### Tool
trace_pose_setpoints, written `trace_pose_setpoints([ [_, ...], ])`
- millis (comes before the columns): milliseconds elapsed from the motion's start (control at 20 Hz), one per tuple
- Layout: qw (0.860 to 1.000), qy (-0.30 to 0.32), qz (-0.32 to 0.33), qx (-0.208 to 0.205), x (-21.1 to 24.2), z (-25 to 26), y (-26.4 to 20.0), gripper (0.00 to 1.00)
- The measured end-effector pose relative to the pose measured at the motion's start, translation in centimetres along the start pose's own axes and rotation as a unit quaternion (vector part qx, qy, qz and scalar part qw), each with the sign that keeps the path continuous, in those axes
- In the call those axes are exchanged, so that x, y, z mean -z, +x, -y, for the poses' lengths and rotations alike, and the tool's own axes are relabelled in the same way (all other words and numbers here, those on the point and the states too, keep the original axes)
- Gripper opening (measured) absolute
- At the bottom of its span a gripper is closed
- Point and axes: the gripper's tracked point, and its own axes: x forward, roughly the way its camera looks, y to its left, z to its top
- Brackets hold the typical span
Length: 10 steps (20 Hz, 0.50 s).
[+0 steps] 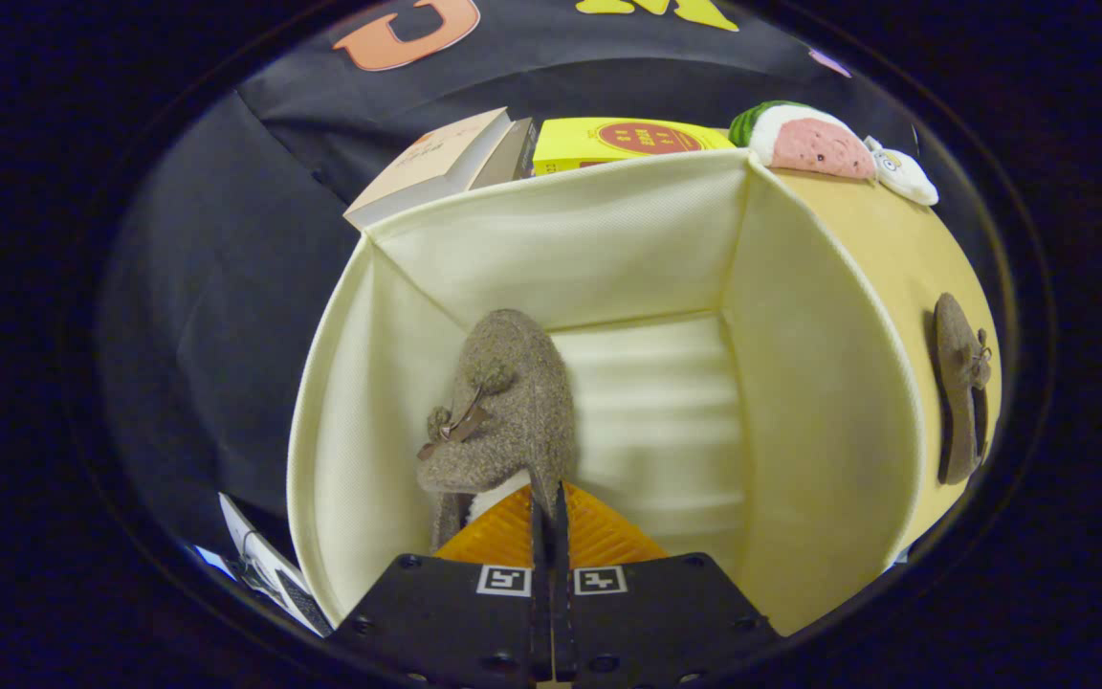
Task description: Open the storage box then place both shoes into the box .Put the left shoe in first, then the right shoe, with the right side of both shoes facing outward in a uniform manner.
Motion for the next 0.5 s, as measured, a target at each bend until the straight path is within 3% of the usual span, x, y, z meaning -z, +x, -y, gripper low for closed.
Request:
trace_pose_setpoints([
  [50, 1.0, -0.001, 0.002, -0.002, -0.1, 0.1, -0.3, 0.09],
  [200, 0.999, -0.012, 0.027, -0.017, -1.4, 0.4, -2.7, 0.06],
  [250, 0.999, -0.018, 0.037, -0.022, -1.8, 0.6, -4.0, 0.28],
  [400, 0.997, -0.032, 0.063, -0.031, -2.7, 1.1, -7.7, 0.44],
  [450, 0.996, -0.042, 0.07, -0.031, -3.0, 1.4, -8.9, 0.56],
  [500, 0.995, -0.052, 0.076, -0.03, -3.0, 1.9, -10.2, 0.62],
])
